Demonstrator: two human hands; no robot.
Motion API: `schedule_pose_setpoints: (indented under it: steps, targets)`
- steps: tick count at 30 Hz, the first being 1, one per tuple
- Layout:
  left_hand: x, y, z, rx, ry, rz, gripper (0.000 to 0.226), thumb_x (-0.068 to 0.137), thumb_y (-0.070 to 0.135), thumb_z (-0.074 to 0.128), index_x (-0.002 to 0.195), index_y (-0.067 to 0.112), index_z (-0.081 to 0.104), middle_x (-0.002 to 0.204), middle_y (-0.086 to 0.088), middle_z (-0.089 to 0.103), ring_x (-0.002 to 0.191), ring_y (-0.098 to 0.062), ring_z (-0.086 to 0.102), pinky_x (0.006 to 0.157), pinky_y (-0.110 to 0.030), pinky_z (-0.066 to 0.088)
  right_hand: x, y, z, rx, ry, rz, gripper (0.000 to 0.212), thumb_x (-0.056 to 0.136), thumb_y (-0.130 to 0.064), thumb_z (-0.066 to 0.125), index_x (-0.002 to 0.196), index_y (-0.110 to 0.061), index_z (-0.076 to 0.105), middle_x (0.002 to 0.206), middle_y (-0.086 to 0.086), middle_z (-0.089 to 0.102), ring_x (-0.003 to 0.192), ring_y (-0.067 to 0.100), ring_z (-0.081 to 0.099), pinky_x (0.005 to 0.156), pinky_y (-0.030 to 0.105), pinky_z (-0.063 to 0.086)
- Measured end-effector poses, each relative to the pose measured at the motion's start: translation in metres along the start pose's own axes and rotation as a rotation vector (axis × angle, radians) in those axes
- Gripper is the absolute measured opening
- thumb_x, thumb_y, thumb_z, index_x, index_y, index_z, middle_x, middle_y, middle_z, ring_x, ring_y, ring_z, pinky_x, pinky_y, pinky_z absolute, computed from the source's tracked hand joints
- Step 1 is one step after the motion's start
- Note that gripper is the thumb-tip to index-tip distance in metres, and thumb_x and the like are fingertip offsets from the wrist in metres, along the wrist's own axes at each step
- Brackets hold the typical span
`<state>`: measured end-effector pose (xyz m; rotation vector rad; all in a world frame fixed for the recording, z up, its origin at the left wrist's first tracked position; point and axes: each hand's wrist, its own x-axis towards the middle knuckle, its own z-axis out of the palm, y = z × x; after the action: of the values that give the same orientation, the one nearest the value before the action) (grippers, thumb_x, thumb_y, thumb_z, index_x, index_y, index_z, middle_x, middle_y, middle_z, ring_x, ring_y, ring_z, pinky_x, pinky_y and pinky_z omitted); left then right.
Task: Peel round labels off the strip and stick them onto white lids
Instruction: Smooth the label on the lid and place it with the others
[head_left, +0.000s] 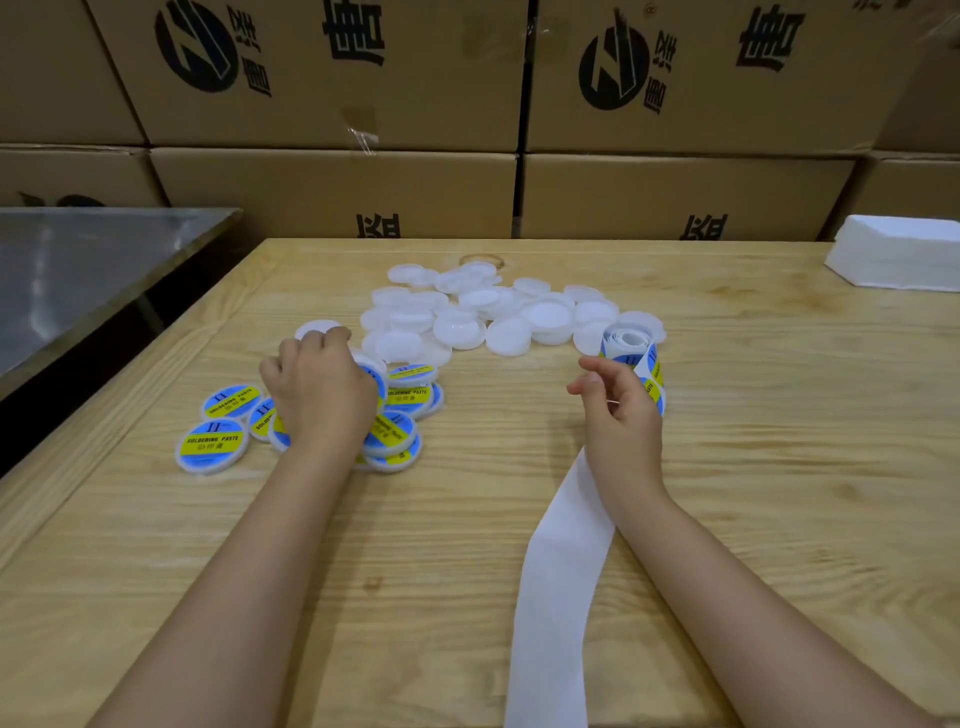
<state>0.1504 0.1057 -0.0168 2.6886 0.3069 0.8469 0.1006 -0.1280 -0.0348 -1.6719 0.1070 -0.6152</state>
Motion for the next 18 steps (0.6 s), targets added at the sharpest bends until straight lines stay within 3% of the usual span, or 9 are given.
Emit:
schedule_pose_setpoints:
  steps: [3,6,11,15,18]
  targets:
    - [-0.003,0.004,-0.003,-0.115,0.074,0.093,0.043,0.073,-0.006,0.049,0.113,0.001,0.062,0.122,-0.020,0.056,0.119,-0.039,0.042,0.098,-0.045,0.025,0.001,0.001,0.000,0.009,-0.005,0.034,0.027,0.096,-0.014,0.043,0.091,-0.034,0.059,0.078,-0.015,0.063,0.077,-0.003,0.056,0.070,0.009,0.042]
    - [-0.013,0.024,-0.005,-0.300,0.108,0.373,0.036,0.069,-0.011,0.045,0.097,-0.006,0.067,0.110,-0.022,0.063,0.112,-0.041,0.054,0.096,-0.045,0.036,0.003,0.003,0.000,-0.006,-0.018,0.082,0.029,0.096,-0.010,0.040,0.089,-0.028,0.061,0.077,-0.013,0.062,0.083,0.007,0.057,0.075,0.019,0.044]
    - [-0.054,0.071,-0.014,-0.452,-0.167,0.868,0.028,0.068,-0.004,0.047,0.082,0.001,0.071,0.082,-0.011,0.069,0.083,-0.031,0.065,0.079,-0.040,0.050,0.007,0.005,-0.001,0.045,0.024,0.144,0.028,0.096,-0.008,0.038,0.093,-0.023,0.061,0.079,-0.009,0.063,0.082,0.006,0.057,0.082,0.023,0.044]
    - [-0.082,0.090,-0.013,-0.488,-0.347,1.045,0.022,0.071,0.001,0.053,0.084,0.004,0.070,0.081,-0.008,0.067,0.078,-0.029,0.061,0.071,-0.038,0.050,0.009,0.005,-0.002,0.111,0.080,0.187,0.026,0.095,-0.007,0.038,0.104,-0.016,0.061,0.084,-0.007,0.063,0.074,0.005,0.054,0.077,0.024,0.044]
    - [-0.094,0.093,-0.010,-0.486,-0.493,1.077,0.024,0.076,0.004,0.057,0.095,0.007,0.070,0.093,-0.006,0.068,0.088,-0.027,0.060,0.075,-0.039,0.048,0.013,0.002,-0.005,0.094,0.088,0.176,0.026,0.095,-0.007,0.039,0.102,-0.017,0.062,0.087,-0.006,0.065,0.071,0.005,0.054,0.071,0.021,0.043]
